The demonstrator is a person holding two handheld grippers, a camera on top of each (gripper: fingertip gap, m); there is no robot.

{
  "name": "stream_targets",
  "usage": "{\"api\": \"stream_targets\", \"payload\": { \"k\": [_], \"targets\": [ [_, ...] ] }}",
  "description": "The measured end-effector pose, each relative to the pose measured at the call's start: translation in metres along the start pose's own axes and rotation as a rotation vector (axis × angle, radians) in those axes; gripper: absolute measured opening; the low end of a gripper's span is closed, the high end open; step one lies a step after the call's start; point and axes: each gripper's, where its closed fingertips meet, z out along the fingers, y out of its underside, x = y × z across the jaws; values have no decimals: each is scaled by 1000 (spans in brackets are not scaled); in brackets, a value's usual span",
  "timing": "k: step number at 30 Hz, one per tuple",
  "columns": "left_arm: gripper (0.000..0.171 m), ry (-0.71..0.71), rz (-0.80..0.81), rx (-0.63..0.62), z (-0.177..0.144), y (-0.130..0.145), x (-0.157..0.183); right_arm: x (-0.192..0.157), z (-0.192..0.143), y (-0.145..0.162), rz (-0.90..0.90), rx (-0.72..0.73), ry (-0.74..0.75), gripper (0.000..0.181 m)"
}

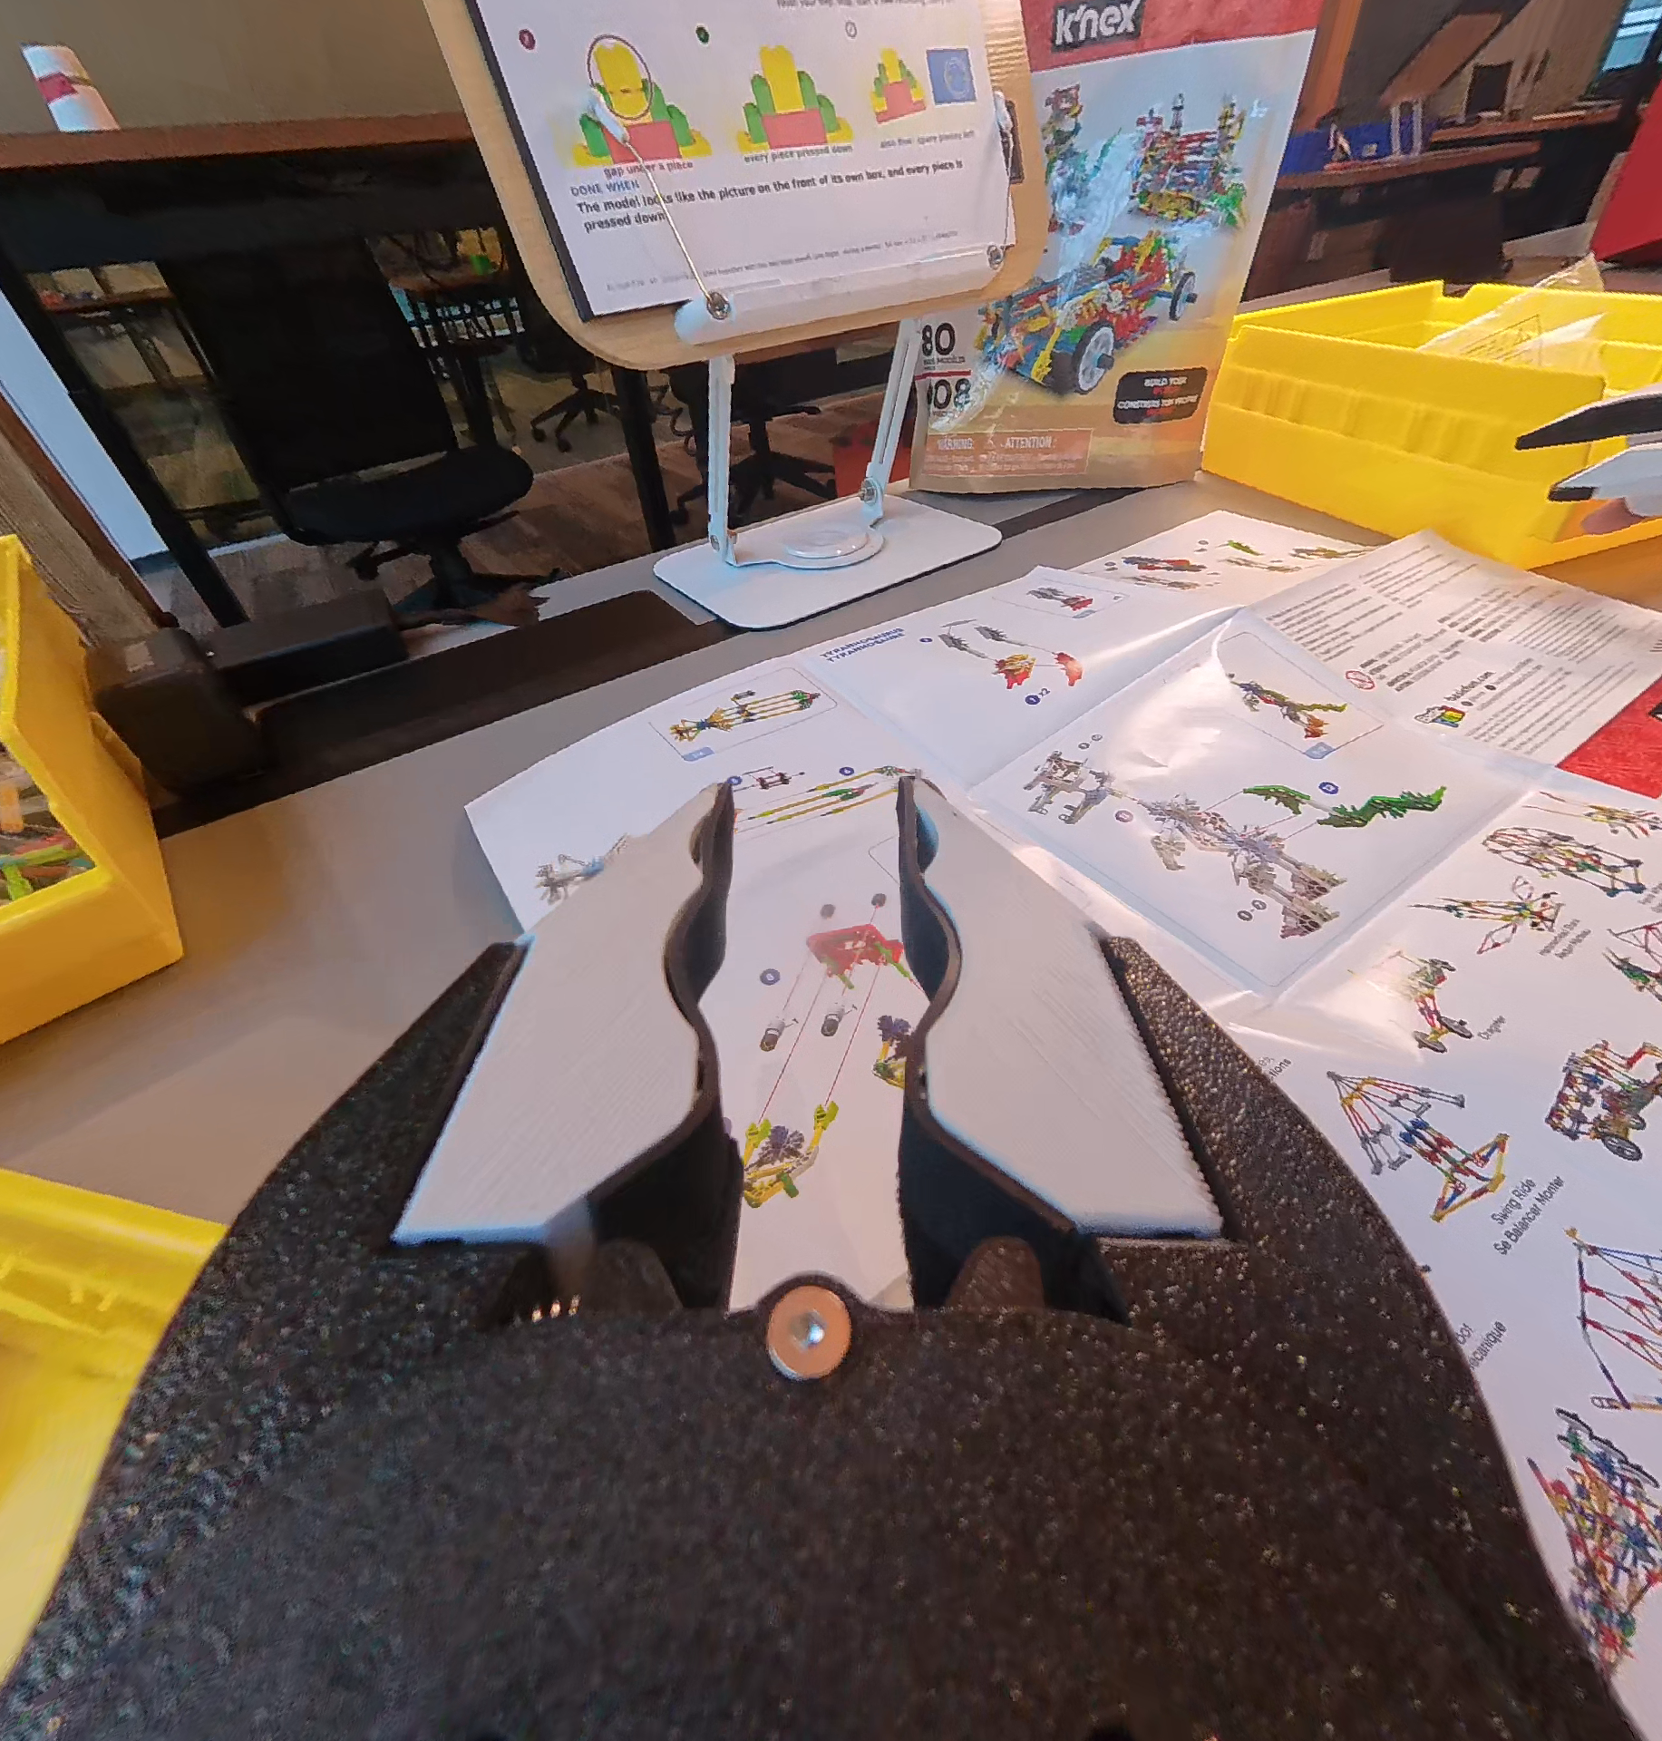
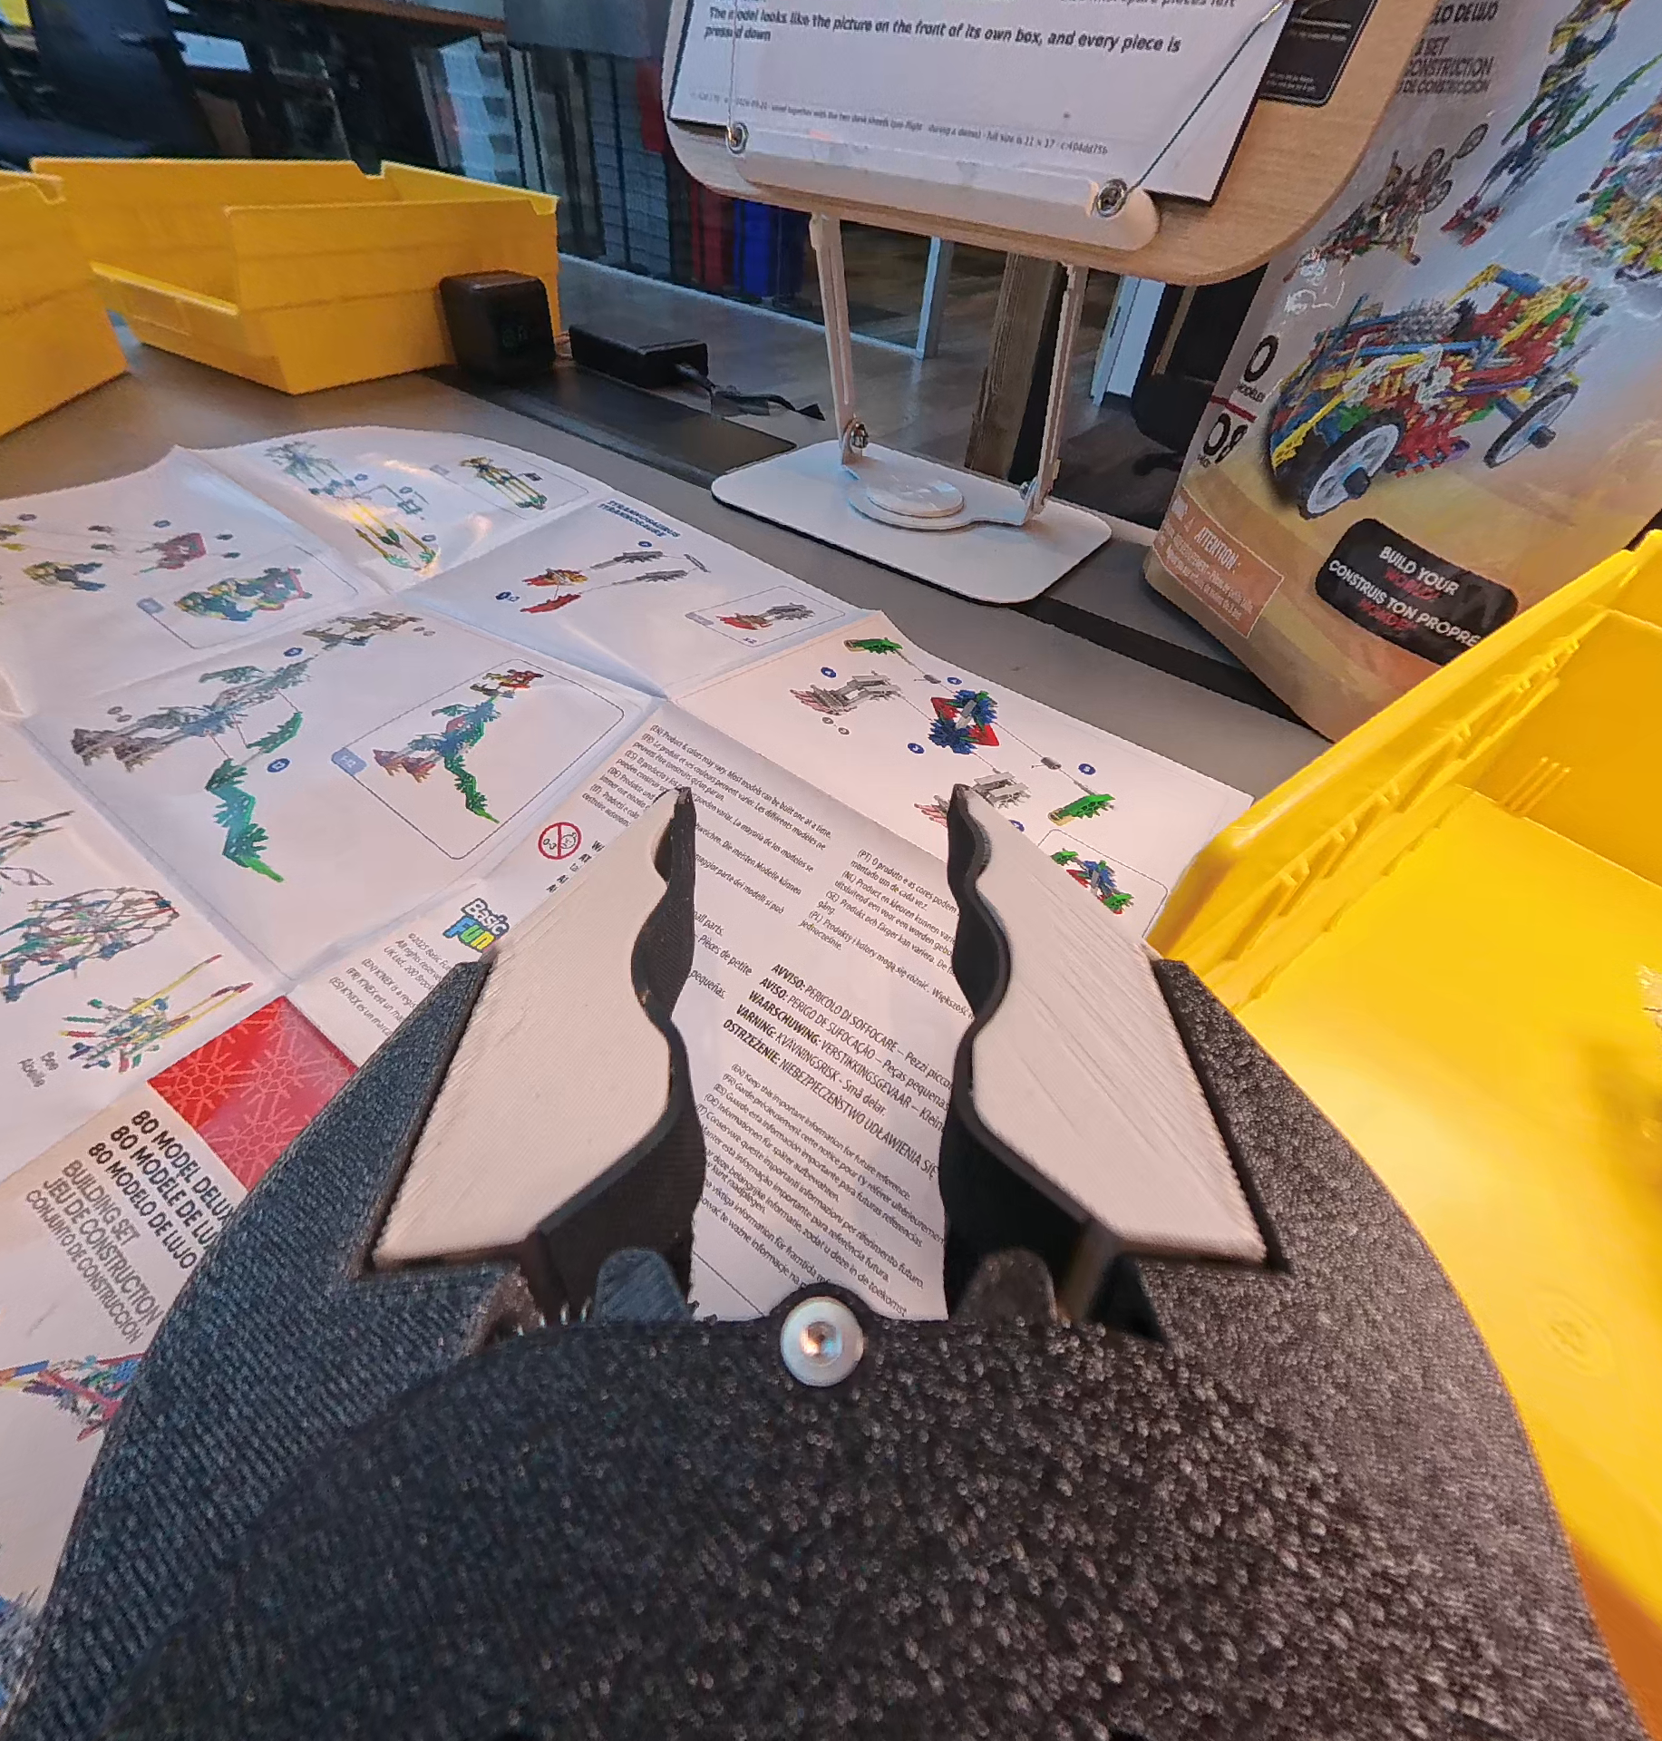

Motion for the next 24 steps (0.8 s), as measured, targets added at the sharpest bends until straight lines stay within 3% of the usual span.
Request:
{"api": "stream_targets", "payload": {
  "k": [14, 24],
  "targets": [
    [35, 45, -52, -115, 7, 20, 5, -3, 1, 2, -12, -12, -10, 54],
    [56, 115, -78, -243, 15, 45, 19, -10, 4, 7, -47, -55, -33, 60]
  ]
}}
